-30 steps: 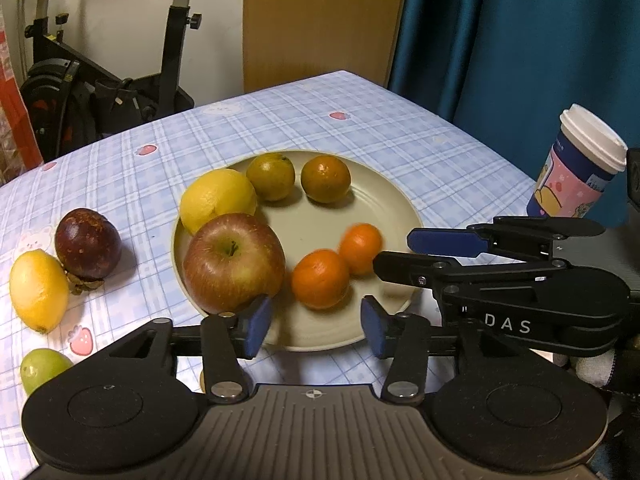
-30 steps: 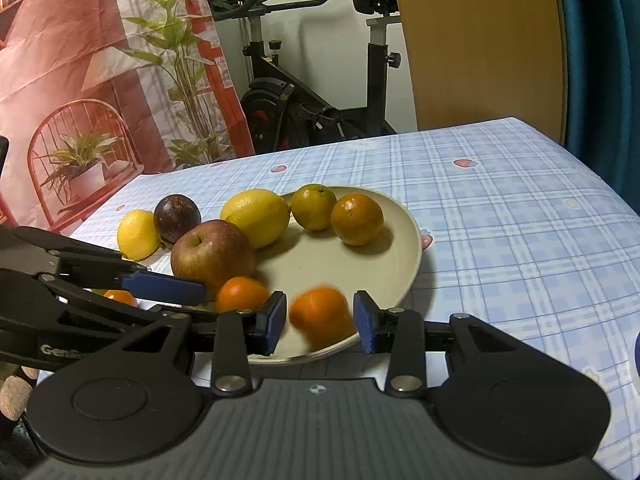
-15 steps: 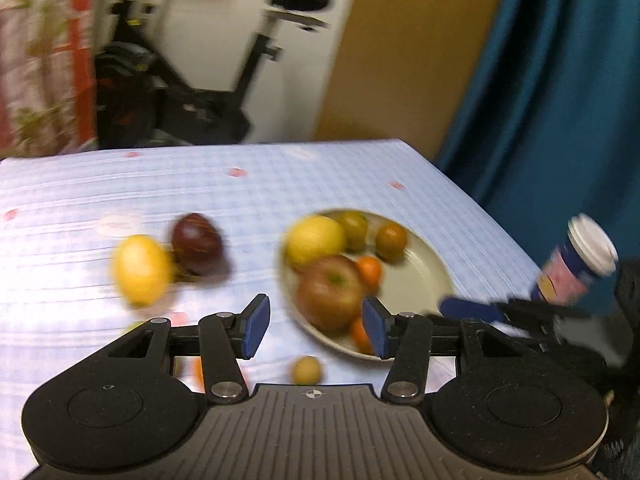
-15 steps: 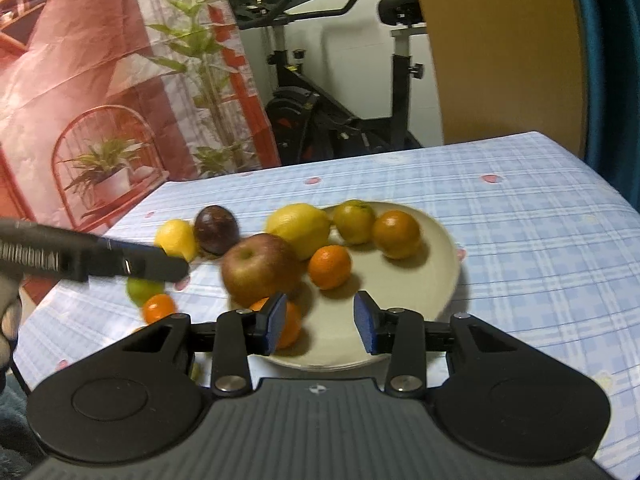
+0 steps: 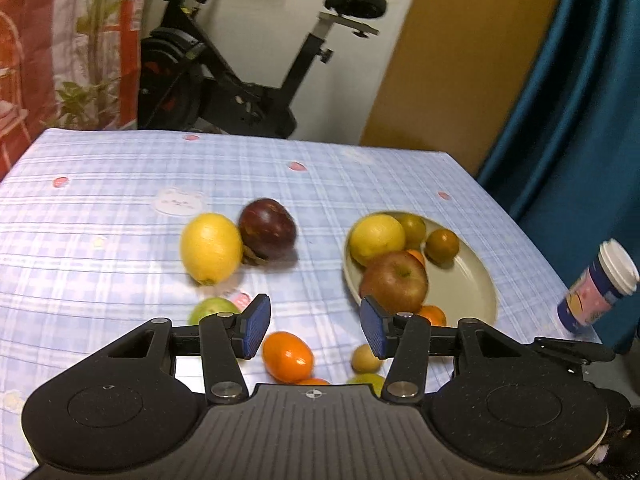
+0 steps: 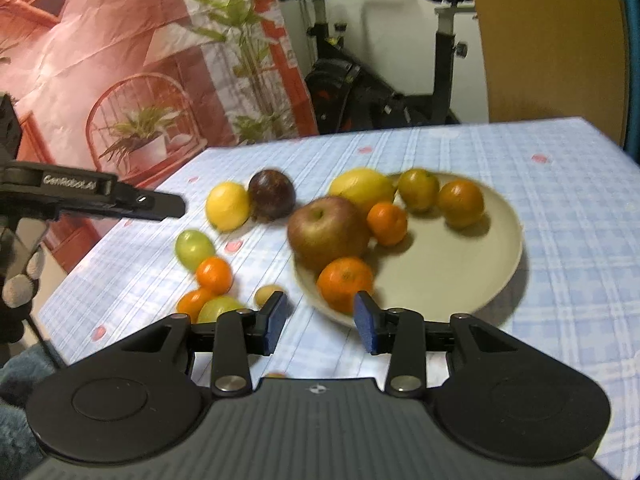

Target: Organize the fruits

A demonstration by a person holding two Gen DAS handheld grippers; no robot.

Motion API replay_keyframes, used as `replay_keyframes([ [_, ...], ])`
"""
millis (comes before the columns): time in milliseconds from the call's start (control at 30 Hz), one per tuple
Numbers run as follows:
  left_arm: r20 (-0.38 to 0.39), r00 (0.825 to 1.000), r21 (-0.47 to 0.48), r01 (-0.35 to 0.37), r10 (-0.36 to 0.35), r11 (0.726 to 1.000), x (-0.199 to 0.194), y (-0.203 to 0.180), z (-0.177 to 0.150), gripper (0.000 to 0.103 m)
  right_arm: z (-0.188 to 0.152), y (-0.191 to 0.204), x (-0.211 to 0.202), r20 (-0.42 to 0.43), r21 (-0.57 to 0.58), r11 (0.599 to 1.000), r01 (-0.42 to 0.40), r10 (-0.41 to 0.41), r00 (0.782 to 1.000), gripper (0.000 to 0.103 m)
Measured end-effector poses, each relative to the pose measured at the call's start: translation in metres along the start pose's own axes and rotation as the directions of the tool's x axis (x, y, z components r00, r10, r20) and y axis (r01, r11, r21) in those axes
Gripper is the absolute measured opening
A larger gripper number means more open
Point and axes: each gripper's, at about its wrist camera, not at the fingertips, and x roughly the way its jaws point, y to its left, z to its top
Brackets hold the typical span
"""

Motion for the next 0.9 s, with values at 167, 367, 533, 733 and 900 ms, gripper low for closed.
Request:
replay_keyframes([
  [167, -0.024, 1.000, 0.041, 0.014, -0.013, 0.999, 0.007, -0.008, -0.010, 0.052, -0.012, 0.012, 0.001, -0.060, -0.047, 0.999, -0.028, 0.025, 0.998, 0.041],
  [367, -0.052, 0.998, 0.072, 0.025, -0.021, 0.997, 0.011, -0.013, -0.020, 0.047, -0.020, 0.017, 0.007, -0.104, -0.056, 0.997, -0.051, 0.045, 0.994, 0.041],
  [533, -0.067, 0.997, 0.077, 0.033, -0.028, 0.996, 0.015, -0.014, -0.021, 0.046, -0.022, 0.020, 0.013, -0.141, -0.079, 0.996, -0.051, 0.040, 0.989, 0.040],
  [733, -0.104, 0.994, 0.097, 0.045, -0.035, 0.994, 0.026, -0.020, -0.023, 0.046, -0.025, 0.017, 0.015, -0.154, -0.073, 0.996, -0.056, 0.044, 0.987, 0.028],
  [900, -0.149, 0.988, 0.131, 0.056, -0.036, 0.990, 0.045, -0.028, -0.024, 0.046, -0.023, 0.011, 0.012, -0.129, -0.049, 0.998, -0.033, 0.027, 0.991, 0.028],
])
